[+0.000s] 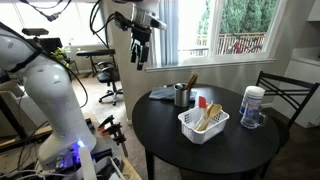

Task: Remove the blue wooden spoon from the metal holder and put it in the basket

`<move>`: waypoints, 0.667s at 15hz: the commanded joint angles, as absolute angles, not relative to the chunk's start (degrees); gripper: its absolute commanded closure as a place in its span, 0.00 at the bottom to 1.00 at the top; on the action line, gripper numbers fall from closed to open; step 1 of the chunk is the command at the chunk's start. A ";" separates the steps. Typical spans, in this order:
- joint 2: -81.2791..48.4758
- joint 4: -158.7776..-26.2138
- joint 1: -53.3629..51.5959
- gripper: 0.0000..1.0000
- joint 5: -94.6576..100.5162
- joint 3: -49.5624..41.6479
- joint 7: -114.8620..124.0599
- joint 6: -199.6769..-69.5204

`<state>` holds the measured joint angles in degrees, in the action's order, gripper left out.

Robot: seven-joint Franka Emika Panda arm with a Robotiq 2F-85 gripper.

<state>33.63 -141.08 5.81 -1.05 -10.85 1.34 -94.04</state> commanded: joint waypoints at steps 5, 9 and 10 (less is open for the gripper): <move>32.91 -140.92 7.16 0.00 -1.54 -10.18 0.16 -95.05; 27.92 -140.44 8.25 0.00 -1.67 -11.63 0.31 -106.80; 25.58 -140.44 8.52 0.00 -1.89 -12.08 0.26 -111.52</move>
<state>31.44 -141.15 6.91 -1.05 -11.49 1.34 -102.92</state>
